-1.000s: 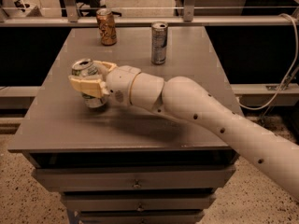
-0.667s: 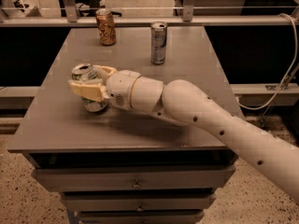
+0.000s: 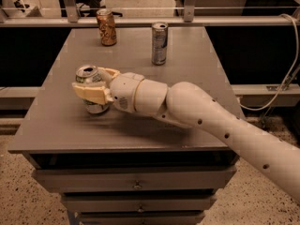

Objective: Place 7up can upright

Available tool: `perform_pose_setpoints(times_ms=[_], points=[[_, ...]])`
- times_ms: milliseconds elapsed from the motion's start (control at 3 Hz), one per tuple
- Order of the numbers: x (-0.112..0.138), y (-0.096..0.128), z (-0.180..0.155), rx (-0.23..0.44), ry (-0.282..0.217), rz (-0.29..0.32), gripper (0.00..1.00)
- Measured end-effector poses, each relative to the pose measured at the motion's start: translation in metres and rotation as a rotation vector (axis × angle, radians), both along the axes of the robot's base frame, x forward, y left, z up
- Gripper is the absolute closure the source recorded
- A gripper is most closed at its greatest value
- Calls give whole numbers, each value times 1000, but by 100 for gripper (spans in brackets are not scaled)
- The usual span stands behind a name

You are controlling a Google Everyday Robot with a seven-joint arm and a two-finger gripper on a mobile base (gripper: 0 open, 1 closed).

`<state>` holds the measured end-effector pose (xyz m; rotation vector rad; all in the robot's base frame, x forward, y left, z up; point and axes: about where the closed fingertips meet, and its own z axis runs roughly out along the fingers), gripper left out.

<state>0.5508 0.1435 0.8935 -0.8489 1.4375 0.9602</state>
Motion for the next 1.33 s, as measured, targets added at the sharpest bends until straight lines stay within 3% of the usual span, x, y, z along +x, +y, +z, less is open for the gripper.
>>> perform_pose_setpoints(times_ms=[333, 667, 1000, 1333], points=[[0, 0, 1, 0, 0, 0, 15], [-8, -18, -4, -31, 8, 1, 0], [-17, -40, -9, -68, 19, -7, 0], [-28, -78, -7, -77, 37, -30, 0]])
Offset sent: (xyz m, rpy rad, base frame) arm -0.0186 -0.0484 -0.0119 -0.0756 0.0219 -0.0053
